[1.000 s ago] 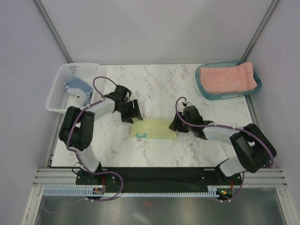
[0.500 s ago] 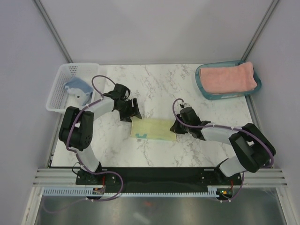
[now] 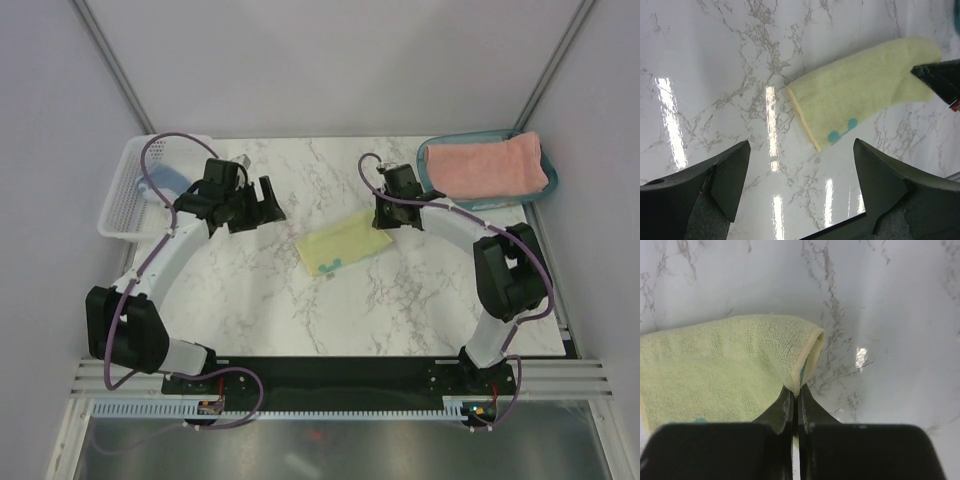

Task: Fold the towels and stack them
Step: Neatly place the folded towel into the bin

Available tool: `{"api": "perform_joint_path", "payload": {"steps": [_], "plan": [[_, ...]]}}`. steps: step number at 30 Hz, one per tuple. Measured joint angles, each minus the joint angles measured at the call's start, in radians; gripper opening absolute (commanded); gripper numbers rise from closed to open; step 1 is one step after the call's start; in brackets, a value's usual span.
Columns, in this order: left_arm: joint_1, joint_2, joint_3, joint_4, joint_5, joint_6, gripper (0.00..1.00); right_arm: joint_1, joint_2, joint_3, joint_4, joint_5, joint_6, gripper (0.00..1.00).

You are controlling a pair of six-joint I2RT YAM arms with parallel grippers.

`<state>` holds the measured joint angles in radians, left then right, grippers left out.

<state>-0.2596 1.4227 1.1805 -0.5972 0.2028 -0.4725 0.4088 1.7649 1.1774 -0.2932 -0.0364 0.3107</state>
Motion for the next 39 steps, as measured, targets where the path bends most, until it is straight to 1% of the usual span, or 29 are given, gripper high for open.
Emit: {"api": "perform_joint_path", "payload": {"steps": [4,9,13,18,22,30,39], "plan": [[0.0,-0.036,-0.074,-0.002,-0.002,0.02,0.92,-0.036,0.061,0.128,-0.091,0.028,-0.072,0.0],[0.0,-0.037,-0.156,-0.008,0.003,0.038,0.92,-0.075,0.092,0.279,-0.187,0.077,-0.154,0.0],[0.0,-0.037,-0.17,-0.008,0.02,0.049,0.94,-0.129,0.113,0.389,-0.219,0.091,-0.2,0.0],[0.0,-0.037,-0.17,-0.006,0.045,0.057,0.94,-0.232,0.181,0.517,-0.24,0.094,-0.228,0.0],[0.0,-0.035,-0.17,-0.006,0.066,0.063,0.94,-0.291,0.224,0.568,-0.253,0.094,-0.235,0.0],[-0.002,-0.029,-0.17,-0.006,0.089,0.071,0.95,-0.368,0.233,0.652,-0.298,0.082,-0.258,0.0],[-0.002,-0.027,-0.17,-0.006,0.122,0.072,0.96,-0.529,0.265,0.737,-0.323,0.04,-0.278,0.0]]}}
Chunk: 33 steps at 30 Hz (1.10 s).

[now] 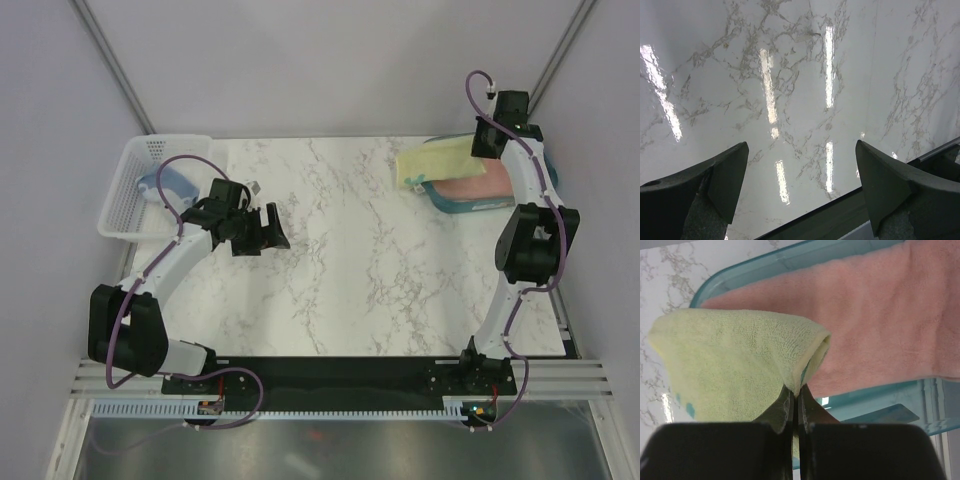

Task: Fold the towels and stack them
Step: Neatly place the folded towel into the bin

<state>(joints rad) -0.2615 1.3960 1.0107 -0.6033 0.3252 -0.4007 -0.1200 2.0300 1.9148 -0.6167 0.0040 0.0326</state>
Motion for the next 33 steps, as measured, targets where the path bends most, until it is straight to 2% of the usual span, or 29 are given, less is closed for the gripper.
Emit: {"api": "perform_joint_path", "payload": {"steps": [5,33], "plan": [[0.0,0.0,0.0,0.002,0.013,0.001,1.0,-0.06,0.054,0.028,-0.028,-0.031,-0.019,0.0],[0.0,0.029,0.0,0.01,0.074,0.003,1.0,-0.216,0.33,0.352,-0.096,-0.033,-0.117,0.0]]}}
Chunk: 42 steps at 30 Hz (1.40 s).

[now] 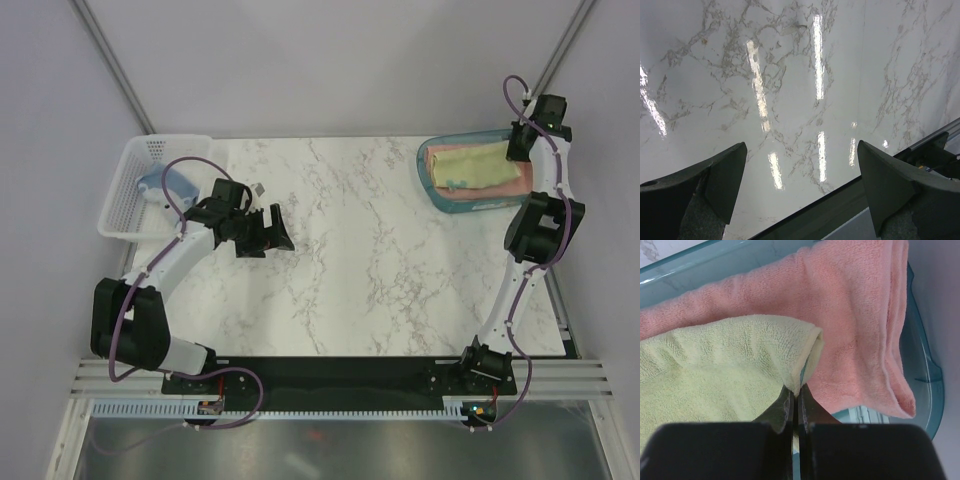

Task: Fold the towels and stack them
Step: Neatly place the folded towel into the bin, then grab crumpled towel

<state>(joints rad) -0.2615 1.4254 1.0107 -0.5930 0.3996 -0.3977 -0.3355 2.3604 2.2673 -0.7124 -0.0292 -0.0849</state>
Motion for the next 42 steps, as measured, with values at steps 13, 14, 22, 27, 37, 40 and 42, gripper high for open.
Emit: {"api": "perform_joint_path", "payload": {"steps": [13,14,22,27,37,40,42], "plan": [[0.0,0.006,0.0,0.005,0.003,0.0,1.0,-0.005,0.027,0.016,0.02,0.023,0.005,0.55],[0.0,0.006,0.0,0.005,0.002,0.0,1.0,-0.005,0.024,0.016,0.024,0.023,0.011,0.58],[0.0,-0.05,0.051,0.005,-0.007,-0.01,1.0,0.016,-0.16,-0.125,0.06,0.0,0.104,0.8],[0.0,-0.064,0.151,0.021,-0.014,-0.017,1.0,0.088,-0.444,-0.32,0.111,-0.051,0.194,0.93],[0.005,-0.154,0.271,0.014,-0.306,-0.013,0.95,0.403,-0.789,-0.778,0.264,-0.183,0.372,0.93],[0.067,-0.169,0.314,-0.006,-0.47,0.002,0.94,0.48,-0.848,-0.923,0.292,-0.215,0.418,0.93],[0.143,-0.159,0.327,-0.009,-0.543,0.006,0.93,0.526,-0.9,-1.019,0.32,-0.245,0.444,0.93]]}}
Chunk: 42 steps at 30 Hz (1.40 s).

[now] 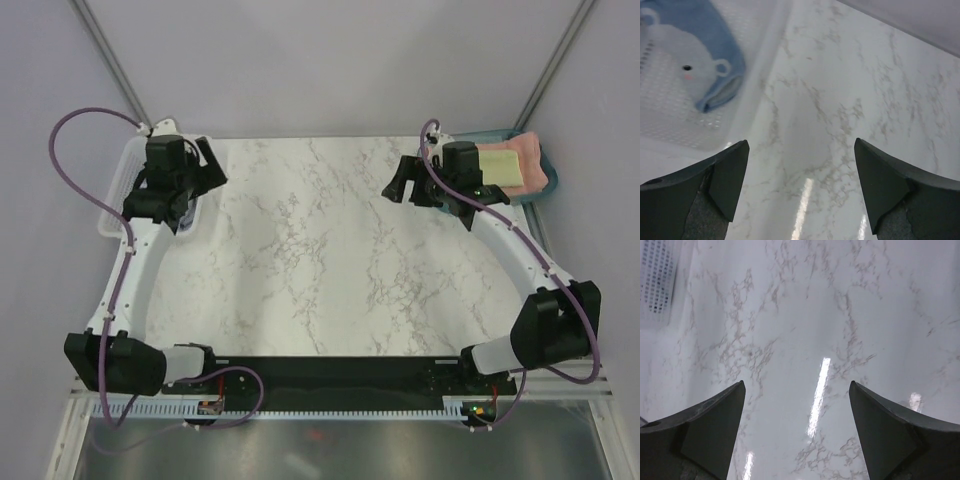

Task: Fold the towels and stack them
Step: Grab crumpled towel

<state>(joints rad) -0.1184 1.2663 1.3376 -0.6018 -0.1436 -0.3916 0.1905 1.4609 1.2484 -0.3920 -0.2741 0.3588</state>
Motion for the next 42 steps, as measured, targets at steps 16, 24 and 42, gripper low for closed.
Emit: {"api": "perform_joint_path", "payload": {"steps": [16,24,42], "plan": [[0.406,0.721,0.336,-0.077,-0.142,0.058,0.89,0.069,-0.108,-0.159,0.154,-0.158,0.086,0.92],[0.416,0.966,0.546,-0.128,-0.122,0.064,0.67,0.072,-0.127,-0.162,0.169,-0.17,0.091,0.92],[0.266,0.595,0.804,-0.195,0.263,0.047,0.02,0.074,-0.372,-0.193,0.089,-0.075,0.08,0.93]]}}
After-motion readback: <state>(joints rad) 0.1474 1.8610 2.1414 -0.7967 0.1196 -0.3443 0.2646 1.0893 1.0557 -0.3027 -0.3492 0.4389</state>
